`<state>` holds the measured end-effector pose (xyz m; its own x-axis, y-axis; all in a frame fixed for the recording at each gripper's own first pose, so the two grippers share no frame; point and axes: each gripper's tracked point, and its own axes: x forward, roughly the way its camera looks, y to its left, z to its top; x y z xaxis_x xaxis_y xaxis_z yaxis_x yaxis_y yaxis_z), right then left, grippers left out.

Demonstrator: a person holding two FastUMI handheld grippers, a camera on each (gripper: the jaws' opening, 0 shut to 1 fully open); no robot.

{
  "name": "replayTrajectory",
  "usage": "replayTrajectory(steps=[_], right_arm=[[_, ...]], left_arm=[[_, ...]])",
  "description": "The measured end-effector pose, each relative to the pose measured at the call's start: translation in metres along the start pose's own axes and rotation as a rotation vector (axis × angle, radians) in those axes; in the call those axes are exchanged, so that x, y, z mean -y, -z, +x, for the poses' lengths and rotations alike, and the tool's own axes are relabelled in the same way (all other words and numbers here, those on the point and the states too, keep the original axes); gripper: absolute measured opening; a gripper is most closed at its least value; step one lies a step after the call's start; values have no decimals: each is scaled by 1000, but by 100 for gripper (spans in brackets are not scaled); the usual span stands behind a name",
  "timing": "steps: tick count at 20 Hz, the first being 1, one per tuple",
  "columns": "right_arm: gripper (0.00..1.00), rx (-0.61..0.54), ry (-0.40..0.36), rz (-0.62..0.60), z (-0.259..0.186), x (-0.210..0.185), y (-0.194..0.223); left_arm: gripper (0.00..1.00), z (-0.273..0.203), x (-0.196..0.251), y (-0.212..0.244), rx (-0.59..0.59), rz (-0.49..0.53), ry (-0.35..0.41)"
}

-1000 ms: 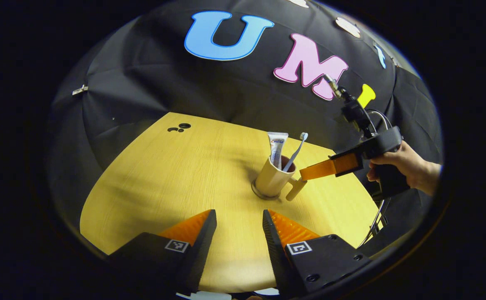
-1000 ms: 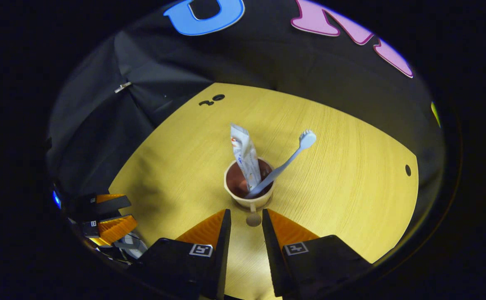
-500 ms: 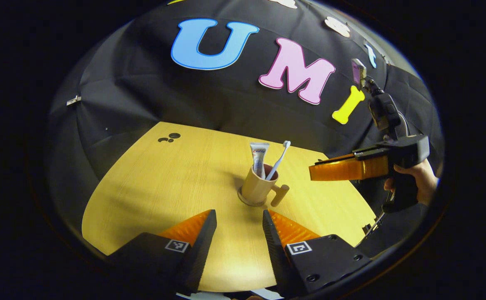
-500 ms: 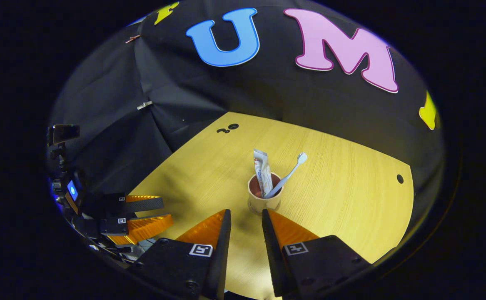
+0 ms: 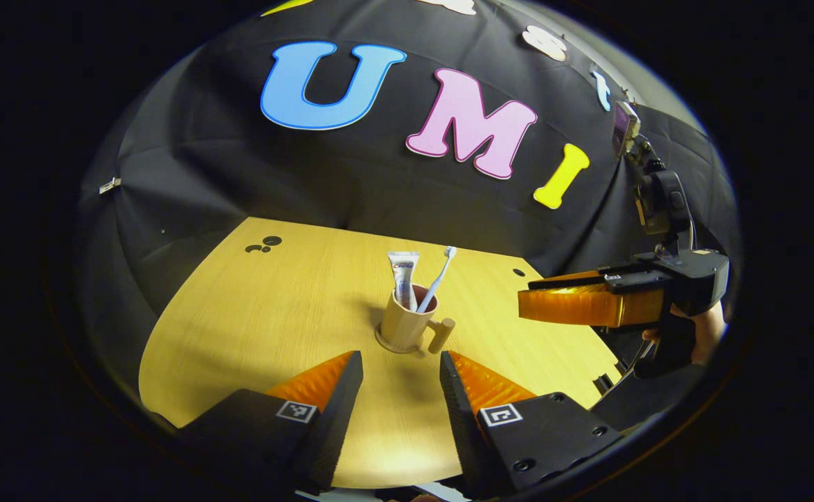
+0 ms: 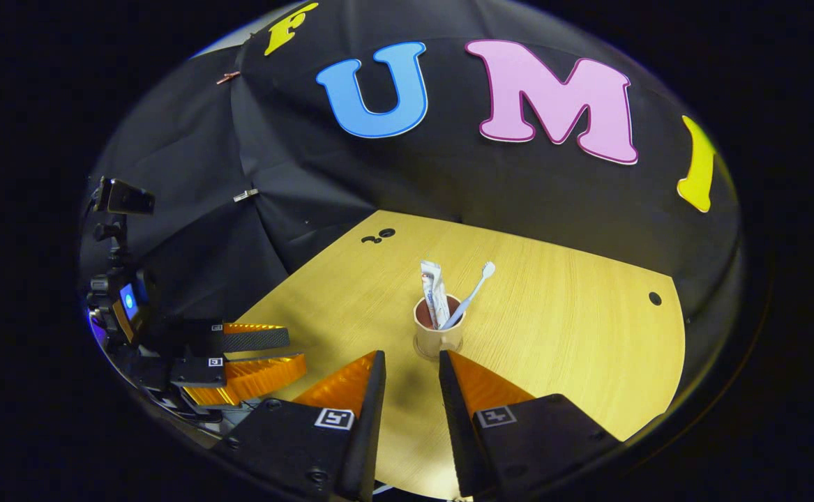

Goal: Put the toothbrush and toothpaste on the desktop into the cup, then pick up the cup and place it on the coaster on the desktop.

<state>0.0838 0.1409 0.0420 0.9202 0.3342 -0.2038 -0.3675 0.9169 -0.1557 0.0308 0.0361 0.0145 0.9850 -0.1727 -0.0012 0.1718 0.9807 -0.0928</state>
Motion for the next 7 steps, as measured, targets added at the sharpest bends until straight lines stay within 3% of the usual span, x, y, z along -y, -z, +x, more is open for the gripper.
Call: replayTrajectory(steps=[1, 2, 3, 4, 5, 6, 7], right_arm=[[48, 6, 3, 4, -1, -1, 1], [39, 17, 4, 9, -3, -2, 2], [48, 27, 3, 15, -6, -4, 3], [49, 35, 4, 20, -9, -5, 5], [42, 40, 0, 25, -10, -7, 7], [56, 47, 0, 25, -12, -8, 8], [58, 46, 1, 24, -13, -9, 11]], left_arm=[[71, 0, 1, 0, -2, 5, 3], [71, -1, 2, 1, -4, 10, 6], [71, -1, 4, 2, -6, 14, 7], [71, -1, 4, 3, -9, 17, 7], [71, -2, 4, 5, -11, 19, 8], [71, -2, 5, 5, -13, 22, 10], [71, -4, 6, 6, -14, 25, 12]])
